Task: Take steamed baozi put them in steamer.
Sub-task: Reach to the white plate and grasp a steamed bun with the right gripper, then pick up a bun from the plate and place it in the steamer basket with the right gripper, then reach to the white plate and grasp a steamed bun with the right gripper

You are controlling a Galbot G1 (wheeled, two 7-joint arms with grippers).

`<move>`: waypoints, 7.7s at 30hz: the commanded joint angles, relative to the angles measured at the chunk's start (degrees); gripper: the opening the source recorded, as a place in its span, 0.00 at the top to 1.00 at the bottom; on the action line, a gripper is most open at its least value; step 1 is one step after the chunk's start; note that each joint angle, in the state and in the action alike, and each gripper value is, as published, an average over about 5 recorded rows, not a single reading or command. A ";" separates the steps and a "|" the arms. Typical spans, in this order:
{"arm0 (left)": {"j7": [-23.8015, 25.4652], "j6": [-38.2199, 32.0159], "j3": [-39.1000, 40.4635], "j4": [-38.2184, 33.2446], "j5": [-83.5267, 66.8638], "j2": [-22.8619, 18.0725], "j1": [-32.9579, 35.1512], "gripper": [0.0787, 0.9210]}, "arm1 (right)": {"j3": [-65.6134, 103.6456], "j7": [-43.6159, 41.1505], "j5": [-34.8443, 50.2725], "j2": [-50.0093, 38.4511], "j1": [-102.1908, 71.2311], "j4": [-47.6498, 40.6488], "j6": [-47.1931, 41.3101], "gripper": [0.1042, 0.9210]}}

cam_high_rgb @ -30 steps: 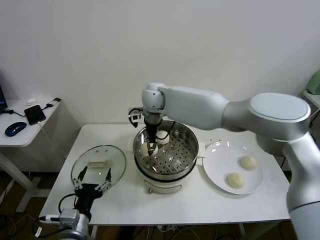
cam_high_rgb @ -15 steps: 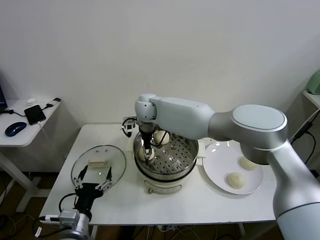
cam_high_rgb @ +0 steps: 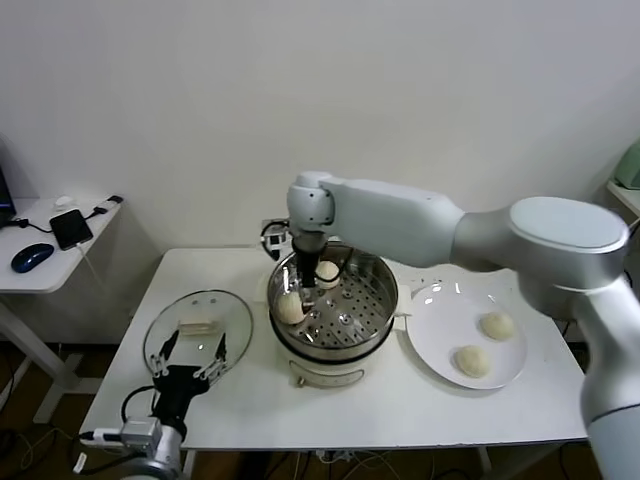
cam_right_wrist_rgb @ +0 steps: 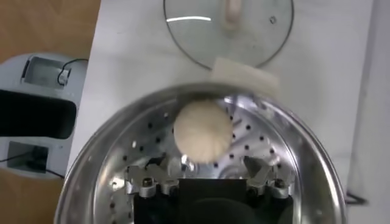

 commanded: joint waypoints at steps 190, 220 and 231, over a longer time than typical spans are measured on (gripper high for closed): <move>0.81 1.12 -0.18 0.51 -3.42 -2.18 1.28 0.12 | 16.99 -15.85 -21.54 -38.65 -4.12 13.01 21.12 0.12; 1.41 1.54 -0.35 1.61 -4.36 -1.71 3.73 0.12 | 56.82 -6.82 -53.54 -27.68 -42.76 -21.09 45.58 0.12; 1.54 1.80 -0.66 2.44 -4.41 -1.65 3.04 0.12 | 56.88 -6.53 -57.16 -24.87 -42.55 -22.48 46.39 0.12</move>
